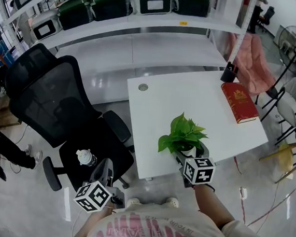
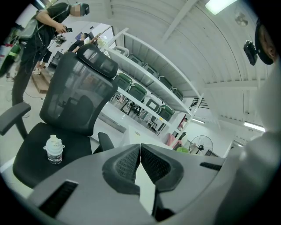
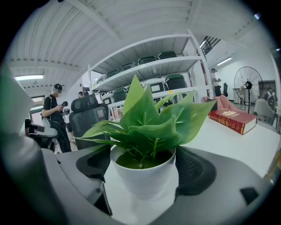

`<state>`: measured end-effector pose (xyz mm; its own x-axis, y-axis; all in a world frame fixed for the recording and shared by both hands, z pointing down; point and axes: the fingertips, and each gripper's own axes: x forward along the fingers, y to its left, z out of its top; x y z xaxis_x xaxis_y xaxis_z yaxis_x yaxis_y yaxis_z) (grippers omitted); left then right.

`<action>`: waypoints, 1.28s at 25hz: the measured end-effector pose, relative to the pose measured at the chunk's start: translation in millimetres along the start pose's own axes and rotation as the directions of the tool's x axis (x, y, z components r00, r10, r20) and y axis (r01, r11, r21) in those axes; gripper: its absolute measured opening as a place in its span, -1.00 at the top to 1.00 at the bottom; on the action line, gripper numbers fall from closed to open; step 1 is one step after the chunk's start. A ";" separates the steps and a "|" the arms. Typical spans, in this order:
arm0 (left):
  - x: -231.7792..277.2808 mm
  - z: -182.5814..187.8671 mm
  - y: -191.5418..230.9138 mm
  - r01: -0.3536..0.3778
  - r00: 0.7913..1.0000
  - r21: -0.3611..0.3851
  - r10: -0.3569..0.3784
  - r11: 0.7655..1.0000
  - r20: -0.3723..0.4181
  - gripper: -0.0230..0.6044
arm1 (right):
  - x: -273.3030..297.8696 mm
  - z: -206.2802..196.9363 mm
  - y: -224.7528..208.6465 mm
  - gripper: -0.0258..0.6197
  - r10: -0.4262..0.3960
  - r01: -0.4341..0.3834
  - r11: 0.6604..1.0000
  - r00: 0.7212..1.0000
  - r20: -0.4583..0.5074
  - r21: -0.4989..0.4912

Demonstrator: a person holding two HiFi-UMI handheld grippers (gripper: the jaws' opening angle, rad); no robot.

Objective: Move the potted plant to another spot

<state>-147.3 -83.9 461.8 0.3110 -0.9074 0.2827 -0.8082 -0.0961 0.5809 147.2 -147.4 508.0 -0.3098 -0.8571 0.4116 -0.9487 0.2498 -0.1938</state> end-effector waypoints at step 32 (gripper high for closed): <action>-5.0 -3.0 0.6 0.006 1.000 -0.002 -0.006 1.000 -0.006 0.85 | -9.7 -11.4 3.6 -0.56 -0.013 0.013 1.000 1.000 -0.006 -0.013</action>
<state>-147.8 -78.2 463.0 0.3186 -0.9044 0.2837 -0.8057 -0.1007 0.5838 146.1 -133.1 513.4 -0.2979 -0.8574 0.4197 -0.9533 0.2445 -0.1772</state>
